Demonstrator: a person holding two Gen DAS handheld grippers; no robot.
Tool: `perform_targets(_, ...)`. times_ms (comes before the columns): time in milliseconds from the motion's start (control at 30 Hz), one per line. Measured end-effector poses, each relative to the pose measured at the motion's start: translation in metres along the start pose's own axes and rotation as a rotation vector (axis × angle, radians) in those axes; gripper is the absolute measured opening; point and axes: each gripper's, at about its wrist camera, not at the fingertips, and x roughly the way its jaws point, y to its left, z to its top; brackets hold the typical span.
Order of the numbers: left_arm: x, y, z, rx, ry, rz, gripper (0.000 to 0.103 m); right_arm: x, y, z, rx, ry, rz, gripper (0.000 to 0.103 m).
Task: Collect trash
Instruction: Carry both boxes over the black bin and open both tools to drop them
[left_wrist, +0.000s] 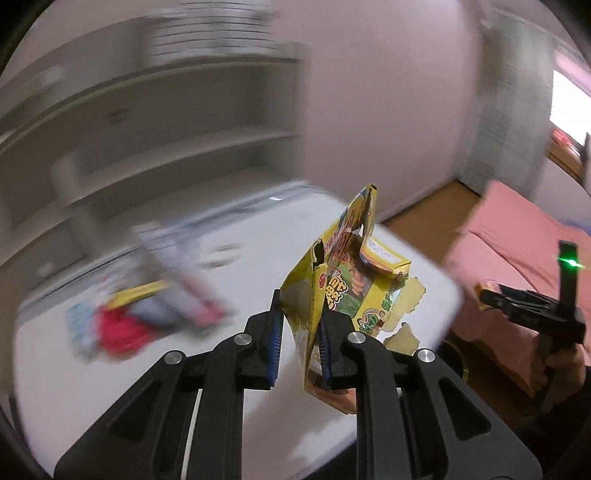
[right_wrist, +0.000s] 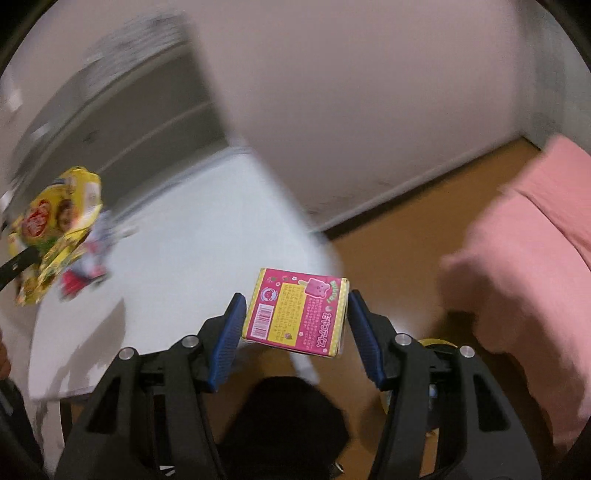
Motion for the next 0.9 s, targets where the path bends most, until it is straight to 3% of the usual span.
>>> perform_targets(267, 0.11, -0.183, 0.007, 0.247, 0.066, -0.27, 0.016, 0.021, -0.146, -0.034, 0.23, 0.046, -0.229, 0.056)
perform_targets(400, 0.154, -0.251, -0.012, 0.334, 0.14, -0.319, 0.016, 0.037, -0.198, -0.061, 0.31, 0.108, -0.303, 0.055)
perform_targets(600, 0.24, -0.314, -0.053, 0.383, 0.304, -0.339, 0.016, 0.054, -0.247, -0.089, 0.393, 0.182, -0.357, 0.055)
perform_targets(900, 0.346, -0.359, -0.121, 0.383, 0.565, -0.299, 0.016, 0.076, -0.271, -0.123, 0.448, 0.287, -0.35, 0.055)
